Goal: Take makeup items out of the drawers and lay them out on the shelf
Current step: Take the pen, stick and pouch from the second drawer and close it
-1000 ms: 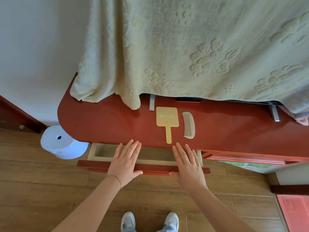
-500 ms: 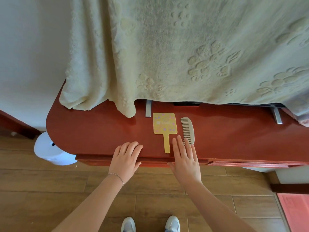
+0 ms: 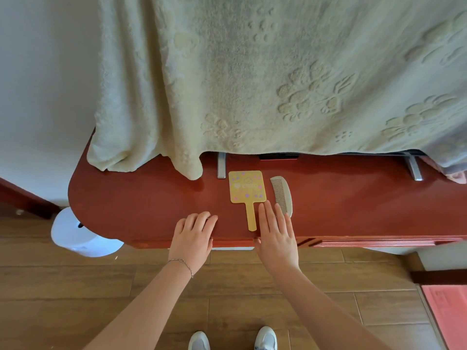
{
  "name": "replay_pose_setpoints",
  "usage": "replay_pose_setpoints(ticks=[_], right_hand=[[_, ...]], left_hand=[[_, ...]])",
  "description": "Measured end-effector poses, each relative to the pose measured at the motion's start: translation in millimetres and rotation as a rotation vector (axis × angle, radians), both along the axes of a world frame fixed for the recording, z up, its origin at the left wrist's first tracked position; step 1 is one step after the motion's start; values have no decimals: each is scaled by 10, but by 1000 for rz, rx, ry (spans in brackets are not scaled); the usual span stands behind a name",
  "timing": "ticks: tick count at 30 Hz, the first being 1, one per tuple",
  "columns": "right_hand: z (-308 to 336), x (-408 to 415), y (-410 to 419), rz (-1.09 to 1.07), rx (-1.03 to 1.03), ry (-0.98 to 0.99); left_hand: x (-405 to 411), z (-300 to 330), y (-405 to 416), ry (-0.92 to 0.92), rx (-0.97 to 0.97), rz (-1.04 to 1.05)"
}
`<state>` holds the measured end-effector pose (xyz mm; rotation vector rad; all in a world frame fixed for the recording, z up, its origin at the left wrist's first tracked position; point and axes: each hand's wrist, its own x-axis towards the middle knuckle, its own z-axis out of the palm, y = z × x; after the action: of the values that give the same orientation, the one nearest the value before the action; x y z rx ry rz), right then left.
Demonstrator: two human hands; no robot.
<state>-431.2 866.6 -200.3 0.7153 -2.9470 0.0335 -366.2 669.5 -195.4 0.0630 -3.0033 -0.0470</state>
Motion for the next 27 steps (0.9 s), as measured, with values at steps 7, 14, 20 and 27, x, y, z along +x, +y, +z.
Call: replay_pose_setpoints(ticks=[7, 14, 20, 27], right_hand=[[82, 269, 295, -87, -43, -18], [144, 699, 984, -282, -43, -104], [259, 1016, 1678, -447, -56, -142], [351, 1291, 2460, -590, -112, -174]], left_hand=[[152, 142, 129, 8, 28, -68], [121, 266, 638, 8, 63, -224], [80, 339, 1250, 19, 96, -365], [21, 334, 2001, -10, 120, -481]])
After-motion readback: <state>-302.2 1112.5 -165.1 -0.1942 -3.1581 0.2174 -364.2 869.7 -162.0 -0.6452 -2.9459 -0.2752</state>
